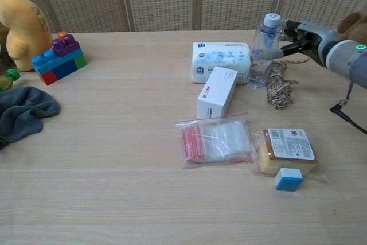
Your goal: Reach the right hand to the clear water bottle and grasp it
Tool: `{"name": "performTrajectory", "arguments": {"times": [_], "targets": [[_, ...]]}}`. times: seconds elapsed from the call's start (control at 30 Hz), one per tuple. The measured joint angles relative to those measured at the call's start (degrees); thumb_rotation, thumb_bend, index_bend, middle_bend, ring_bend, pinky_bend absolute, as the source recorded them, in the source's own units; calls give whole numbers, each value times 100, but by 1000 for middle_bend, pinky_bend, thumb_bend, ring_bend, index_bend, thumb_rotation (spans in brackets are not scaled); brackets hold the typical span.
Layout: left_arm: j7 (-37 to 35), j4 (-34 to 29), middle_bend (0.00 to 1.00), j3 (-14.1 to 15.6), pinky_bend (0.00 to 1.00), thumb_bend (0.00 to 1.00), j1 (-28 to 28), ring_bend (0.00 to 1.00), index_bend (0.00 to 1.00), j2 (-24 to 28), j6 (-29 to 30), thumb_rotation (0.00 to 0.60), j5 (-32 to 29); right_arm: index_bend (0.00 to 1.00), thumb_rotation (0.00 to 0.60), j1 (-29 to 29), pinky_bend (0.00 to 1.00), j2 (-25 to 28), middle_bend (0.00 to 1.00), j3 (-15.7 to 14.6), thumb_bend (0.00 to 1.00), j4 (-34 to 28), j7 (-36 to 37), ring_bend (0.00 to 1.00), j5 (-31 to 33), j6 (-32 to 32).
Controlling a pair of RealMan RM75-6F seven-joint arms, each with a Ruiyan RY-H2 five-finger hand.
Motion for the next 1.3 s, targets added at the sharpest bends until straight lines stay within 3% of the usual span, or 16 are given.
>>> {"name": "performTrajectory", "arguments": {"times": [0.27, 0.33, 0.37, 0.43, 0.5, 0.6, 0.77, 0.97, 1.3], "targets": [[25, 20, 0, -13, 0, 0, -10, 0, 9, -24, -19, 600, -22, 0, 600, 322, 0, -444, 0, 200, 0, 487, 385, 0, 138, -190], [15, 20, 0, -23, 0, 0, 4, 0, 9, -16, 9, 600, -27, 12, 600, 372, 28, -575, 82, 241, 0, 608, 430, 12, 161, -157], [8, 20, 0, -26, 0, 0, 10, 0, 9, -12, 21, 600, -29, 64, 600, 386, 89, -636, 176, 260, 0, 675, 431, 56, 176, -121], [-7, 20, 0, -33, 0, 0, 24, 0, 9, -2, 43, 600, -30, 301, 600, 414, 374, -800, 478, 298, 0, 872, 441, 261, 203, 0], [-27, 19, 0, -39, 0, 0, 32, 0, 9, 4, 59, 600, -26, 439, 600, 429, 554, -940, 625, 313, 1, 1070, 480, 393, 213, 86], [-62, 20, 0, -45, 0, 0, 50, 0, 9, 20, 87, 600, -12, 557, 600, 449, 707, -1160, 750, 335, 48, 1421, 610, 516, 224, 208], [-71, 24, 0, -55, 0, 0, 69, 0, 9, 27, 117, 600, -10, 581, 600, 483, 748, -1406, 782, 342, 102, 1908, 871, 549, 211, 359], [-37, 30, 0, -54, 0, 0, 59, 0, 9, 12, 86, 600, -19, 585, 600, 463, 758, -1436, 787, 318, 108, 2052, 963, 554, 179, 493], [-45, 22, 0, -61, 0, 0, 61, 0, 8, 16, 79, 600, -7, 584, 600, 435, 758, -962, 787, 345, 111, 1430, 801, 554, 75, 1036]]}}
